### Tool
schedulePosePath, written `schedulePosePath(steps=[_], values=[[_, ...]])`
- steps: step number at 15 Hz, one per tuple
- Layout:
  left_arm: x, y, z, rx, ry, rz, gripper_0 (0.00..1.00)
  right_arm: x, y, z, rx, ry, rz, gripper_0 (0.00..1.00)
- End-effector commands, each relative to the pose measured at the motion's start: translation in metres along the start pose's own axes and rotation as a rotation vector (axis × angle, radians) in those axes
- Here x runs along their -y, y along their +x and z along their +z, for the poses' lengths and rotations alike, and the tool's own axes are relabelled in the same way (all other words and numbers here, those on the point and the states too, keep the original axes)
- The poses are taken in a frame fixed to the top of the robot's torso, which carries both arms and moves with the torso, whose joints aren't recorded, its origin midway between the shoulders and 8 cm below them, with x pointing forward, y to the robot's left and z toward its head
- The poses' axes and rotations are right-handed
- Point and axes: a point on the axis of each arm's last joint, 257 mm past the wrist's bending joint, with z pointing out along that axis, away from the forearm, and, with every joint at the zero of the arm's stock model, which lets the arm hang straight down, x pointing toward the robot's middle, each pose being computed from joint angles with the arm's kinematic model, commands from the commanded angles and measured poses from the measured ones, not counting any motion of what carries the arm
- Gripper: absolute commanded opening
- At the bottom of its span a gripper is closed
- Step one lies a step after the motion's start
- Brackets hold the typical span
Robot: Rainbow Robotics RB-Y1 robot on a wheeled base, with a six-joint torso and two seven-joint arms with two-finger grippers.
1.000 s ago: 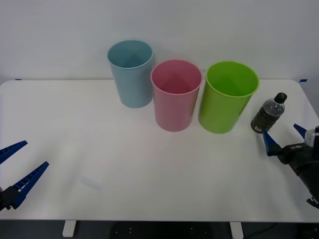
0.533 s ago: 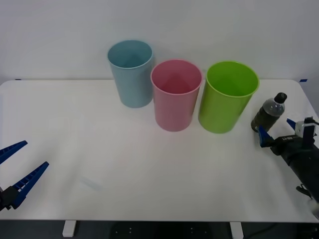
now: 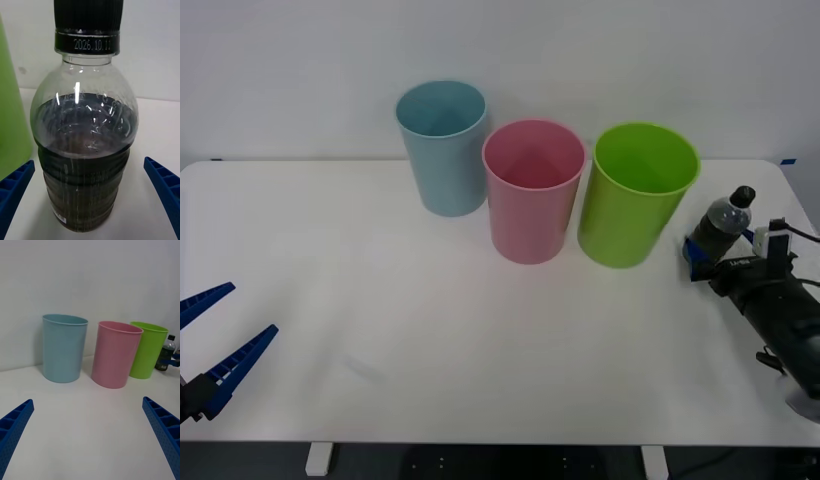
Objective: Grasp the object on the table and drop it into the matching bin: aluminum can to the light blue bin, PET bottle to the pink bin.
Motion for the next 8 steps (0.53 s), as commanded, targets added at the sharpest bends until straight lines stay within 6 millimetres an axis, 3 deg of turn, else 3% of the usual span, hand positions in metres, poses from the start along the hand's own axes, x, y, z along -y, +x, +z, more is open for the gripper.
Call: schedulePosePath(steps=[1,8], values=[[0.0000,0.0000,0.0000,0.000,0.000,0.000,1.00,-0.0049,-0.0015,0.0133,-0.008,-0.005,0.007,1.00],[0.0000,0.0000,0.0000,0.000,0.000,0.000,1.00,-0.0041,-0.0055,0.0201,-0.011,0.006,-0.011,1.00]])
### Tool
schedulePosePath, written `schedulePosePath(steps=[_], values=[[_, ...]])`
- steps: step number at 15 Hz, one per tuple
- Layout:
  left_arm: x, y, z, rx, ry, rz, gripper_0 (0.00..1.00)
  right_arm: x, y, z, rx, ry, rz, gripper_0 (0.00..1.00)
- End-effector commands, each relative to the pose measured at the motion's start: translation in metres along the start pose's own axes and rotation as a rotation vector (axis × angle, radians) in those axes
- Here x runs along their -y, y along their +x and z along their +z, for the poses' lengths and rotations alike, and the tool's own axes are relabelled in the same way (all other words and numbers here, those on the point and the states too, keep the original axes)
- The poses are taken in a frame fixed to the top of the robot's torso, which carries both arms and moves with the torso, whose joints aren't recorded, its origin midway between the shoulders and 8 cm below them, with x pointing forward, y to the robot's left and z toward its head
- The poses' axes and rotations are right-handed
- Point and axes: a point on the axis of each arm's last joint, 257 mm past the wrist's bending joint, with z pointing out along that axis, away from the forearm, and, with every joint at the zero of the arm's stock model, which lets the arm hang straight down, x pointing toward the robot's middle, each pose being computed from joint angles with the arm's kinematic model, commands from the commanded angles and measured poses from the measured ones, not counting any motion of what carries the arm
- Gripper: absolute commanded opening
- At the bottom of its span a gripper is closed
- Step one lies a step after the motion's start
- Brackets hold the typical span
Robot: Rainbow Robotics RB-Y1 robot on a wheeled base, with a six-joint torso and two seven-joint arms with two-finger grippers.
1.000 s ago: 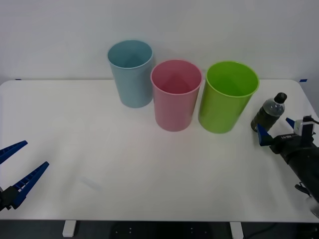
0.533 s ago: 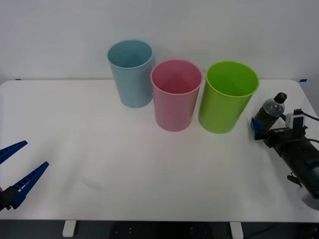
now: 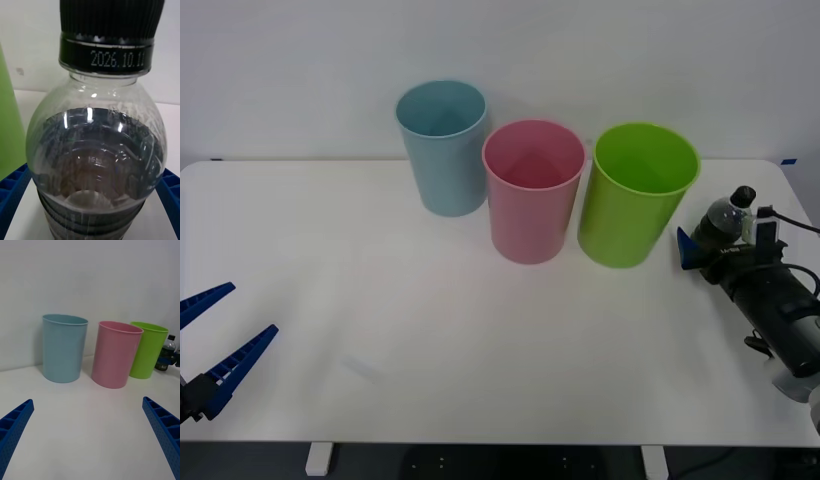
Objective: Grasp the object on the table and drop it into the matching bin: aluminum can to the light blue bin, PET bottle to the pink bin.
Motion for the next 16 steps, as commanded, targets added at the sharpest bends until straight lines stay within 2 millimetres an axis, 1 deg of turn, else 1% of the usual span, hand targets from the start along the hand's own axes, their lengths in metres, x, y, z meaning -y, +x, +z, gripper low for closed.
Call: schedulePosePath(steps=[1,2,3,10,12,13,16], values=[[0.000,0.000,0.000,0.000,0.000,0.000,1.00,0.000,0.000,0.000,-0.001,0.001,-0.001,1.00],[0.000,0.000,0.000,0.000,0.000,0.000,1.00,0.000,0.000,0.000,-0.001,-0.001,-0.002,0.26],[0.000,0.000,0.000,0.000,0.000,0.000,1.00,0.000,0.000,0.000,0.000,0.000,0.000,0.00],[0.000,0.000,0.000,0.000,0.000,0.000,1.00,-0.003,-0.003,-0.002,0.015,-0.019,0.010,0.00],[0.000,0.000,0.000,0.000,0.000,0.000,1.00,-0.001,-0.007,-0.009,0.029,-0.023,0.001,0.00],[0.000,0.000,0.000,0.000,0.000,0.000,1.00,0.003,-0.010,-0.016,0.041,-0.017,-0.007,0.00],[0.000,0.000,0.000,0.000,0.000,0.000,1.00,0.003,-0.015,-0.035,0.062,-0.020,-0.018,0.00]])
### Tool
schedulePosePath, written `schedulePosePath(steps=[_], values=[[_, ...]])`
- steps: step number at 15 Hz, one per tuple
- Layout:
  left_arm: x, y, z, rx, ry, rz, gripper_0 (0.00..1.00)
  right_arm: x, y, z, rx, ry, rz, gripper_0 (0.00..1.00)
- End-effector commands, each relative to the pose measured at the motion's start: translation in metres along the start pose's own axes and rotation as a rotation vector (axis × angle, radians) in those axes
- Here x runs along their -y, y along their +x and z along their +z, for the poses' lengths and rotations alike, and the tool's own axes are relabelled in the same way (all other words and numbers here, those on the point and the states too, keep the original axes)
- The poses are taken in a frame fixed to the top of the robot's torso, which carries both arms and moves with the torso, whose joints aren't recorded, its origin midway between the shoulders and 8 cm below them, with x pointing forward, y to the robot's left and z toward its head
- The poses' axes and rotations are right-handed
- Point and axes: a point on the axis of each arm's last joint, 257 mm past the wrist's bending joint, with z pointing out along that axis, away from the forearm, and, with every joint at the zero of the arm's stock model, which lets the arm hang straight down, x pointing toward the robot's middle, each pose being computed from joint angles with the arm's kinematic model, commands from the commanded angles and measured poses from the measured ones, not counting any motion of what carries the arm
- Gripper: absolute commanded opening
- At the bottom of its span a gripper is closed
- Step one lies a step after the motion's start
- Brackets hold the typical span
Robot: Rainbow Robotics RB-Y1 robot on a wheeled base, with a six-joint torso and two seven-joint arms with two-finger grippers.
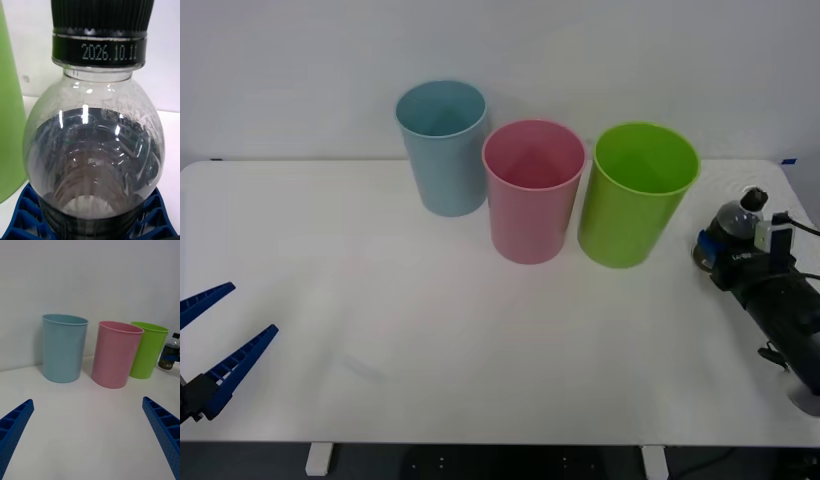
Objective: Grasp the object on the table and drop it into the matching bin: aluminum can to the light blue bin, PET bottle to the pink bin.
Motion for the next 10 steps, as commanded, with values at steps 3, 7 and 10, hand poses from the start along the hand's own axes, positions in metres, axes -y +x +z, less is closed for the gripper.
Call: schedulePosePath(steps=[3,7,10], values=[[0.000,0.000,0.000,0.000,0.000,0.000,1.00,-0.008,-0.009,-0.036,0.023,-0.038,0.043,0.00],[0.000,0.000,0.000,0.000,0.000,0.000,1.00,-0.016,-0.021,-0.071,0.037,-0.086,0.093,0.00],[0.000,0.000,0.000,0.000,0.000,0.000,1.00,-0.022,-0.034,-0.090,0.047,-0.126,0.127,0.00]])
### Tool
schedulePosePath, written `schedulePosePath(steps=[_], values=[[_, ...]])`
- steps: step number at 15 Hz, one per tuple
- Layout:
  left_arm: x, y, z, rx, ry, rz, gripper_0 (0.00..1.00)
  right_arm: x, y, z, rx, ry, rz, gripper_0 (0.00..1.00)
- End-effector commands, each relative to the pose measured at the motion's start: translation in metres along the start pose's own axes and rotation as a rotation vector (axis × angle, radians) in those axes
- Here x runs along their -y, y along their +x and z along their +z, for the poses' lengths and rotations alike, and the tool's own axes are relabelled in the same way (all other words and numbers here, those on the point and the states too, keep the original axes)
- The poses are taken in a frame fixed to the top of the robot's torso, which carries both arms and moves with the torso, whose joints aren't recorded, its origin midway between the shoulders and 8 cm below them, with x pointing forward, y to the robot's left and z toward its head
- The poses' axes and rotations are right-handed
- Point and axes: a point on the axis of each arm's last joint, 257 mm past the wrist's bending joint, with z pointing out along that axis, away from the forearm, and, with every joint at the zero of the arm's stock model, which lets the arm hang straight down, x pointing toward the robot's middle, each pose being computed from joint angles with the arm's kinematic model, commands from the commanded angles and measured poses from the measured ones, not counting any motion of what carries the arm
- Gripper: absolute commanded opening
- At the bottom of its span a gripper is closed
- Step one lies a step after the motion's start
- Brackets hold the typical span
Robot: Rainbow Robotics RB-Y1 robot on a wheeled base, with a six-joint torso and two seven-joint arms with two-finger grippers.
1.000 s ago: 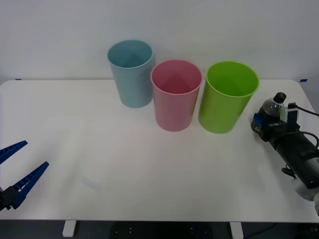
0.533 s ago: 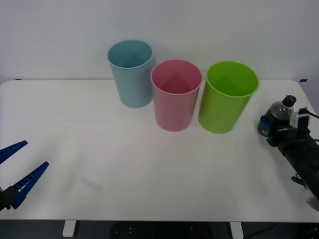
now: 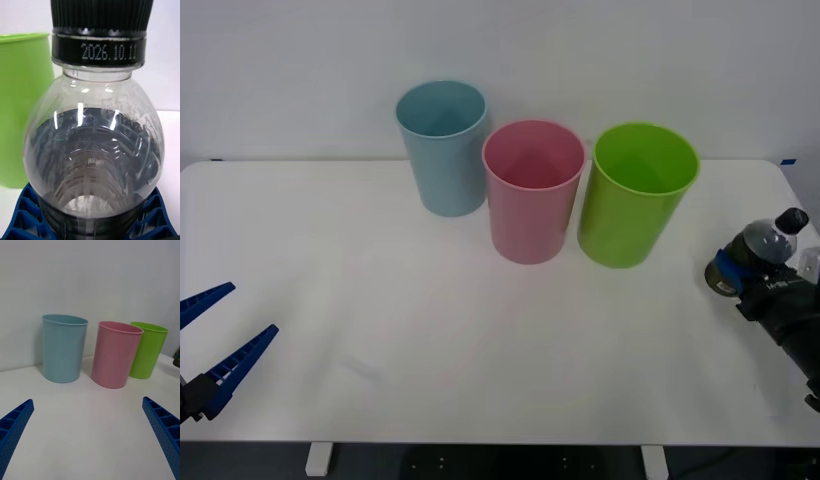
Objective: Grasp the object on the table and drop it into the matching bin: aluminum can to the light blue bin, PET bottle to the pink bin.
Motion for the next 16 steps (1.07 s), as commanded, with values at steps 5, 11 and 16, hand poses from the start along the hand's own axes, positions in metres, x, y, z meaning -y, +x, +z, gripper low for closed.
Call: schedulePosePath(steps=[5,11,16], values=[[0.000,0.000,0.000,0.000,0.000,0.000,1.00,-0.024,-0.045,-0.039,0.041,-0.079,0.071,0.00],[0.000,0.000,0.000,0.000,0.000,0.000,1.00,-0.053,-0.094,-0.064,0.085,-0.184,0.152,0.00],[0.000,0.000,0.000,0.000,0.000,0.000,1.00,-0.086,-0.146,-0.071,0.134,-0.297,0.219,0.00]])
